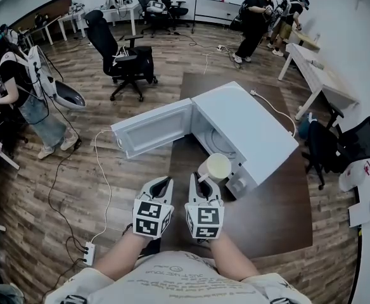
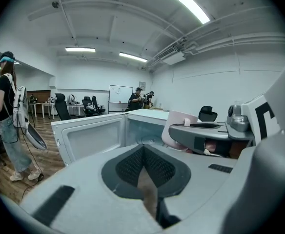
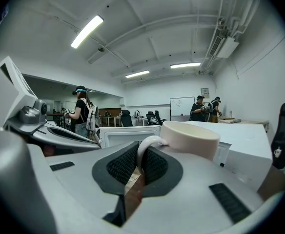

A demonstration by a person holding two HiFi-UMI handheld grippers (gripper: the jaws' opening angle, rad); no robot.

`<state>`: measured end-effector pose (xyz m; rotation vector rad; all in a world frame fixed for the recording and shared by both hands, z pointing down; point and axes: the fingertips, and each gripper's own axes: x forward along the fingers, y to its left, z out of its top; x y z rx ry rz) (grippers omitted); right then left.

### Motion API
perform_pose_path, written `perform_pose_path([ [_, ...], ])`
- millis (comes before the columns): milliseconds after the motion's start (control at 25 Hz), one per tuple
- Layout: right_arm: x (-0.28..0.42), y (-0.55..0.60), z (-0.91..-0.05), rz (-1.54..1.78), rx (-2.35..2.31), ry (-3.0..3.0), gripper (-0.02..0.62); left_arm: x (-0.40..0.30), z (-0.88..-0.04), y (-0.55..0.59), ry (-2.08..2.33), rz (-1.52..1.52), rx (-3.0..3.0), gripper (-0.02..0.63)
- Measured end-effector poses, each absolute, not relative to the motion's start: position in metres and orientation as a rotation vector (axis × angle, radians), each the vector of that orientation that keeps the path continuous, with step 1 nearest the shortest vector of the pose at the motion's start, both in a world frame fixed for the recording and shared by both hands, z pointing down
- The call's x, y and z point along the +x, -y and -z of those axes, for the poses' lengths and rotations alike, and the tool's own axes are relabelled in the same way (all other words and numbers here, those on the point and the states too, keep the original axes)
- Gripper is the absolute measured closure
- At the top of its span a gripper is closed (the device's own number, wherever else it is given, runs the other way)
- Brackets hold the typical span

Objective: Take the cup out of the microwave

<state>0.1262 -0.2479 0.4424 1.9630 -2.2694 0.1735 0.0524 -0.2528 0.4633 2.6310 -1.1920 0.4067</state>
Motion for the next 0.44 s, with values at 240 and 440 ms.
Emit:
perform_pose_path([
  [240, 0.124, 0.246, -0.443, -0.179, 1.959, 2.266, 0.572, 0.055, -0.464, 0.247, 1.164, -0.411, 2.647, 0.592],
  [440, 0.125, 0.244, -0.444, -0.182, 1.966, 2.262, 0.572, 0.054, -0.466, 0.242, 1.155, -0.42, 2.651, 0.592],
])
